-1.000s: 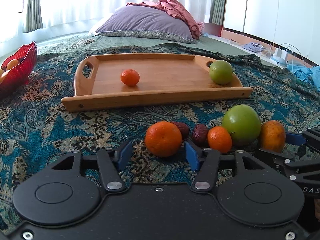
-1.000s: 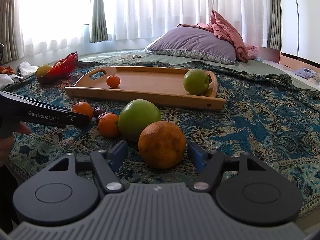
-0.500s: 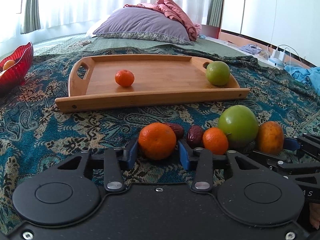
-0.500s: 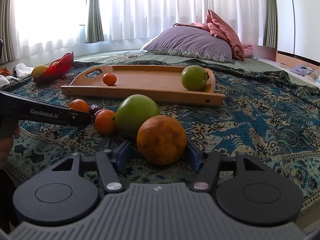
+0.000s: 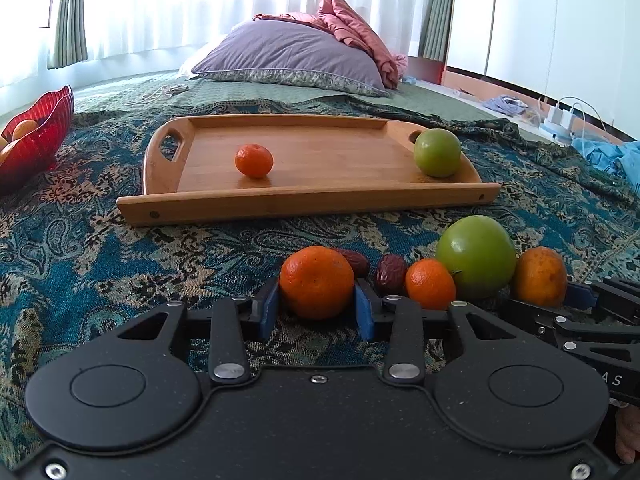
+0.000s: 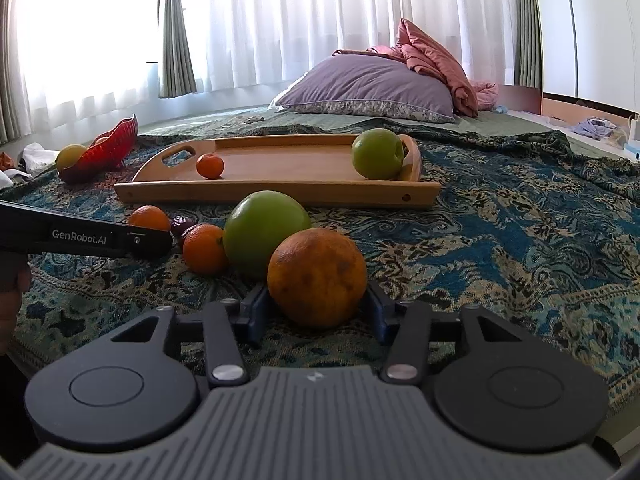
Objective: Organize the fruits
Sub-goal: 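Grasp a mandarin with the left tool while the right tool grasps the large orange fruit, then carry the mandarin and large orange fruit over the wooden tray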
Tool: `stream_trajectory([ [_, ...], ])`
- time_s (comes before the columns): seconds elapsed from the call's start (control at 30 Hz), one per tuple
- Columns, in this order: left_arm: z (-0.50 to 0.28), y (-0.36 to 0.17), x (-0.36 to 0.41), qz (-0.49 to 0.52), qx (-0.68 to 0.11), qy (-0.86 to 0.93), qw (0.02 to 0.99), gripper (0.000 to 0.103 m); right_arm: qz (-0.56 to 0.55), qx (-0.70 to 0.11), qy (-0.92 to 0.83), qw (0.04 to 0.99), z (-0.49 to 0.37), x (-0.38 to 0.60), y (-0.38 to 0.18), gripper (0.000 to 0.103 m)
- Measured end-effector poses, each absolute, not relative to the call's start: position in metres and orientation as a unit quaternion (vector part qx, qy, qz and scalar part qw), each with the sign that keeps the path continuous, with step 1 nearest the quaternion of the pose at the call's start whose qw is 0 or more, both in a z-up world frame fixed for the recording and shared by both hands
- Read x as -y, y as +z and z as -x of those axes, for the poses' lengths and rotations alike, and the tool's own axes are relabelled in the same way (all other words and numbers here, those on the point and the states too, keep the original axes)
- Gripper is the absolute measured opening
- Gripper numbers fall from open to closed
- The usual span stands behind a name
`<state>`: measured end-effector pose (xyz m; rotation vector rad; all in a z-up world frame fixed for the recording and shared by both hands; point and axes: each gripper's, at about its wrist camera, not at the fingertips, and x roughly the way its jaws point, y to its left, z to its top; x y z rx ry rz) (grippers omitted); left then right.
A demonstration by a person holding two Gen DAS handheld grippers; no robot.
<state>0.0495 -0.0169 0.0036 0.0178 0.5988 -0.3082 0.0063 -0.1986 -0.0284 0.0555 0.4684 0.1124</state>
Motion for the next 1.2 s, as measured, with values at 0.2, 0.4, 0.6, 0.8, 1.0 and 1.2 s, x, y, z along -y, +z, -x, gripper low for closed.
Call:
stream_trajectory([
  [0.2, -0.049, 0.013, 0.015, -0.018, -0.294, -0.141, 0.945, 0.036, -0.041, -0.225, 0.051, 0.972, -0.006, 0.202, -0.025, 0.052],
  [0.4, -0.054, 0.031, 0.007, -0.02, -0.281, -0.126, 0.951, 0.036, -0.063, -0.196, 0.029, 0.978, -0.009, 0.215, -0.012, 0.051],
  [0.6, -0.079, 0.053, -0.003, -0.011, -0.27, -0.11, 0.957, 0.036, -0.06, -0.178, 0.021, 0.982, -0.03, 0.223, 0.011, 0.051],
  [0.8, -0.118, 0.075, -0.012, -0.006, -0.269, -0.103, 0.958, 0.036, -0.057, -0.182, 0.028, 0.981, -0.069, 0.227, 0.036, 0.051],
  [1.0, -0.166, 0.085, -0.016, 0.014, -0.29, -0.111, 0.951, 0.036, -0.065, -0.209, 0.028, 0.975, -0.123, 0.229, 0.054, 0.051],
  [1.2, -0.216, 0.082, -0.024, 0.047, -0.338, -0.119, 0.932, 0.036, -0.113, -0.263, 0.02, 0.958, -0.184, 0.243, 0.062, 0.051],
])
